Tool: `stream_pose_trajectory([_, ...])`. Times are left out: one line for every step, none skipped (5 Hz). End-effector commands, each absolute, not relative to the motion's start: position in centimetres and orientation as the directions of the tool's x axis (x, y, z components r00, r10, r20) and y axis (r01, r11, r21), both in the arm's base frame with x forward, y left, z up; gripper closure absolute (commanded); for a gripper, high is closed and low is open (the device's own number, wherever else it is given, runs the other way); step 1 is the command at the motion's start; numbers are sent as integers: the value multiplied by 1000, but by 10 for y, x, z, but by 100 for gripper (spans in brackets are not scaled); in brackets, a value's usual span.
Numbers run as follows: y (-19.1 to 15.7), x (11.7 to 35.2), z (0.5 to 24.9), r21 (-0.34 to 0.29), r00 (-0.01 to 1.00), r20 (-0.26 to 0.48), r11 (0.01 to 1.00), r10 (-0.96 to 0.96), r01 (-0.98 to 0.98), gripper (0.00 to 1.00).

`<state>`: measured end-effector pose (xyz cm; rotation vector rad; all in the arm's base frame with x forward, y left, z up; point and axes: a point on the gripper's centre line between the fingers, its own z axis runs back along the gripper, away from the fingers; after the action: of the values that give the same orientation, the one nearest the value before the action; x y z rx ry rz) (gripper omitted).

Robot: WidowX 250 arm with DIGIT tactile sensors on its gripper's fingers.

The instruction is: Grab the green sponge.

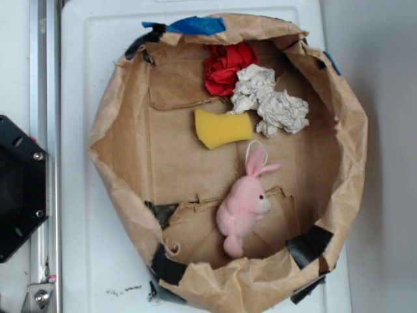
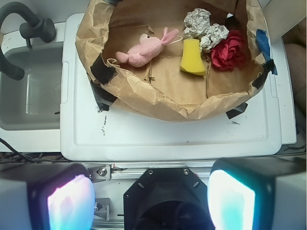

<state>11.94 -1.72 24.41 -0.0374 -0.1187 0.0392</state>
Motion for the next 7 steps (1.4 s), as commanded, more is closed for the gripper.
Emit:
stream_pose_trajectory([-17, 119, 244, -40, 992, 118, 999, 41, -37, 0])
stream_pose_trajectory([-22, 141, 254, -36, 988, 66, 989, 142, -140, 0])
stream_pose_trajectory([-25, 164, 253, -13, 982, 60, 984, 179, -179, 0])
stream_pose_trajectory([-15, 181, 237, -19, 990, 72, 993, 121, -120, 0])
stream_pose_trajectory([2, 197, 206, -41, 992, 118, 998, 52, -48, 0])
stream_pose_trajectory([25, 215, 177, 58, 976, 207, 995, 69, -82, 0])
stream_pose_trajectory([37, 230, 155, 59, 981, 160, 991, 111, -122, 0])
